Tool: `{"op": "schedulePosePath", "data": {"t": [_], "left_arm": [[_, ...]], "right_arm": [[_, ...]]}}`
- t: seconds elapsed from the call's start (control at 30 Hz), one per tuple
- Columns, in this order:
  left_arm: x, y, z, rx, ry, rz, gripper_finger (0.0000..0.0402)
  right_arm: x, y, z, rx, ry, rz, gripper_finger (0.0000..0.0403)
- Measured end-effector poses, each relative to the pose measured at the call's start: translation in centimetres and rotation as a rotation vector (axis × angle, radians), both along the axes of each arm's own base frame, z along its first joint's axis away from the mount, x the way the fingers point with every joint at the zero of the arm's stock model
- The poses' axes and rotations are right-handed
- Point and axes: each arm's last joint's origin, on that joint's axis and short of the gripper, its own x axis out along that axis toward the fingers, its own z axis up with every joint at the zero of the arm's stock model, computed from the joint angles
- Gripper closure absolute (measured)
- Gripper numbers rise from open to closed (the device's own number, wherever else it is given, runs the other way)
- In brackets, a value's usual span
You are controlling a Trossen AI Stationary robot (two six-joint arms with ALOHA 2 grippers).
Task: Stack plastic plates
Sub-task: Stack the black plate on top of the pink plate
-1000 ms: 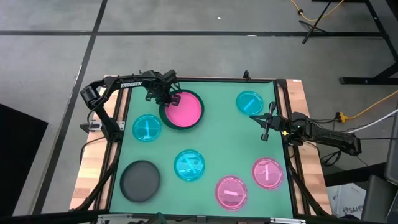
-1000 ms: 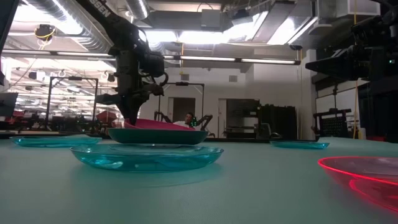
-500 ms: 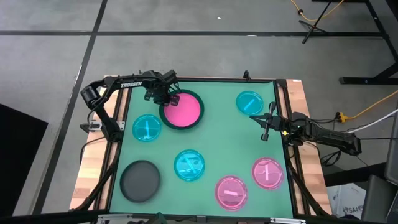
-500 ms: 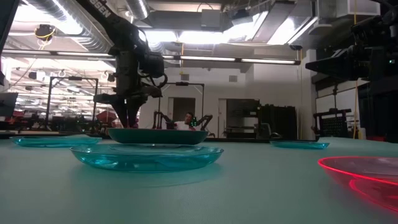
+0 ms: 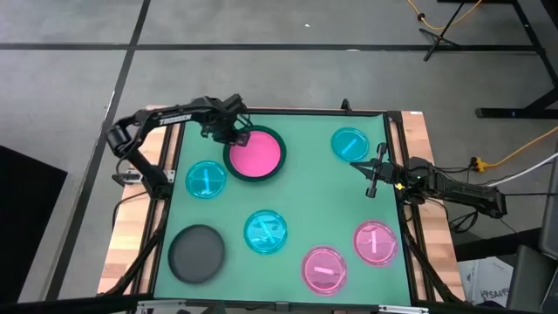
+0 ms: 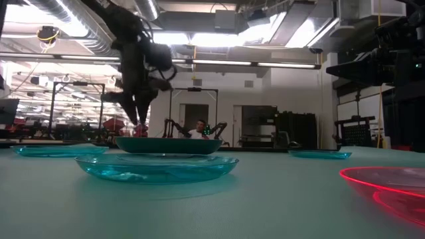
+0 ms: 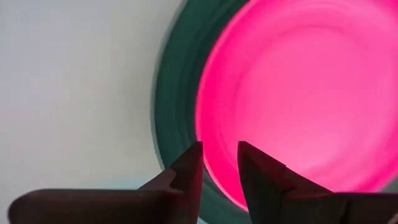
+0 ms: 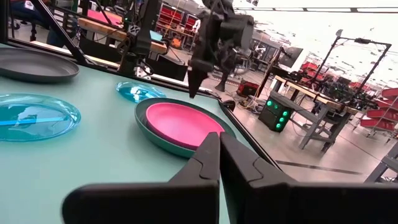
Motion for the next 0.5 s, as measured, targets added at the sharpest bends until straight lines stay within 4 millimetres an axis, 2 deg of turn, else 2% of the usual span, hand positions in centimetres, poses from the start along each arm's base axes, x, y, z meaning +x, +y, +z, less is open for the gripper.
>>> {"op": "schedulePosePath", "data": {"t": [0.23, 0.5], "left_arm": [[-0.4, -3.1, 3.9, 0.056, -0.130, -0.166, 0.0308], [-2.5, -8.9, 7.6, 0.071, -0.155, -0.401, 0.0308]], "right_arm": [[0.0, 0.0, 0.0, 0.000, 0.000, 0.000, 0.0402], [0.0, 0.0, 0.0, 0.000, 0.000, 0.000, 0.0402]]}}
